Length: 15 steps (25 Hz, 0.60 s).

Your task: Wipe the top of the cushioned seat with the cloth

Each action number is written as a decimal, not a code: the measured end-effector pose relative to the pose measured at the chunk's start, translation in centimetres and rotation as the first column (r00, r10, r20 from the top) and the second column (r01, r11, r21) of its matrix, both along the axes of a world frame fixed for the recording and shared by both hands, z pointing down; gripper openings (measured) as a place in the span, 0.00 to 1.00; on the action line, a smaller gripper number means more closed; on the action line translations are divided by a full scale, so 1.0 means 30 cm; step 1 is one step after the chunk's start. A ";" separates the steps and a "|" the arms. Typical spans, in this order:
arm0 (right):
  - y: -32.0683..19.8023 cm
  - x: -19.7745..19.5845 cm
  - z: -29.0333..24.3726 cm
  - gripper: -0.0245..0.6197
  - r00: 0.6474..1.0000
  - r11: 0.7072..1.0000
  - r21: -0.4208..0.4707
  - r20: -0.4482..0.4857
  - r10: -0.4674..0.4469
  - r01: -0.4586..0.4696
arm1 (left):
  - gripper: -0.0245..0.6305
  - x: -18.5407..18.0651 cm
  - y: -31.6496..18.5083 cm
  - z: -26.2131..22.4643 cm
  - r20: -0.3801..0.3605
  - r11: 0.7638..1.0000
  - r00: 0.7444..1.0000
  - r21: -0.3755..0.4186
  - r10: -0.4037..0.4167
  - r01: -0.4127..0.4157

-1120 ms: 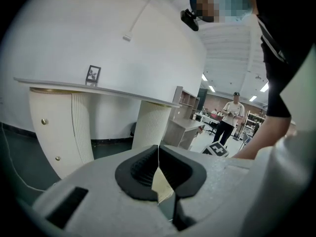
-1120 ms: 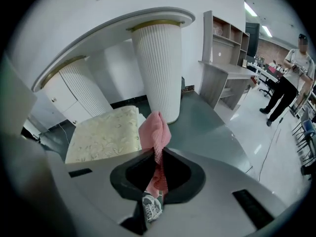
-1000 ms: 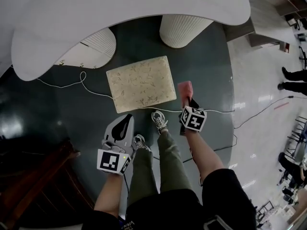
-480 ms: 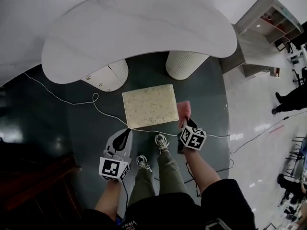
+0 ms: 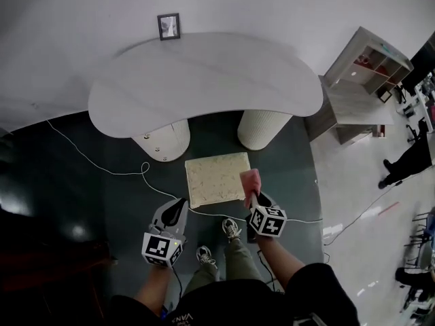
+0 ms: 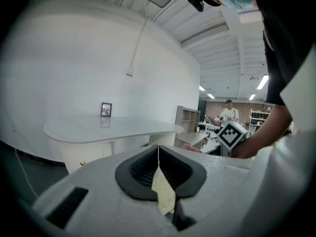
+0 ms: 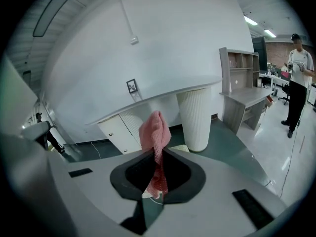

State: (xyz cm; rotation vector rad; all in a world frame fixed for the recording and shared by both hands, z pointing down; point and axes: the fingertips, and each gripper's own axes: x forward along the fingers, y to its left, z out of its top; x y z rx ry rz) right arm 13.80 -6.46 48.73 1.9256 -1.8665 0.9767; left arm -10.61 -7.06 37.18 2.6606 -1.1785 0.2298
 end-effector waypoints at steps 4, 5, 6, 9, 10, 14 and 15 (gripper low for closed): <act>0.036 -0.062 -0.112 0.09 1.000 0.999 0.050 0.016 -0.010 0.009 | 0.07 -0.076 0.029 -0.060 0.012 1.000 1.000 0.024 0.007 -0.007; 0.045 -0.072 -0.140 0.09 1.000 0.998 0.064 0.019 -0.012 0.011 | 0.07 -0.094 0.034 -0.074 0.015 1.000 1.000 0.027 0.005 -0.006; 0.053 -0.081 -0.168 0.09 1.000 0.997 0.079 0.022 -0.014 0.012 | 0.07 -0.109 0.039 -0.089 0.016 1.000 1.000 0.031 0.002 -0.002; 0.072 -0.106 -0.245 0.09 0.999 0.992 0.121 0.019 -0.026 0.023 | 0.07 -0.142 0.049 -0.128 0.022 0.999 1.000 0.045 0.002 -0.003; 0.078 -0.113 -0.268 0.09 0.999 0.991 0.134 0.019 -0.029 0.026 | 0.07 -0.147 0.050 -0.140 0.027 0.998 1.000 0.054 0.008 -0.009; 0.111 -0.145 -0.339 0.09 0.998 0.983 0.181 0.046 -0.034 0.026 | 0.07 -0.153 0.057 -0.193 0.051 0.994 0.998 0.099 0.039 -0.044; 0.122 -0.151 -0.352 0.09 0.998 0.982 0.188 0.061 -0.033 0.021 | 0.07 -0.151 0.061 -0.206 0.054 0.993 0.997 0.106 0.045 -0.051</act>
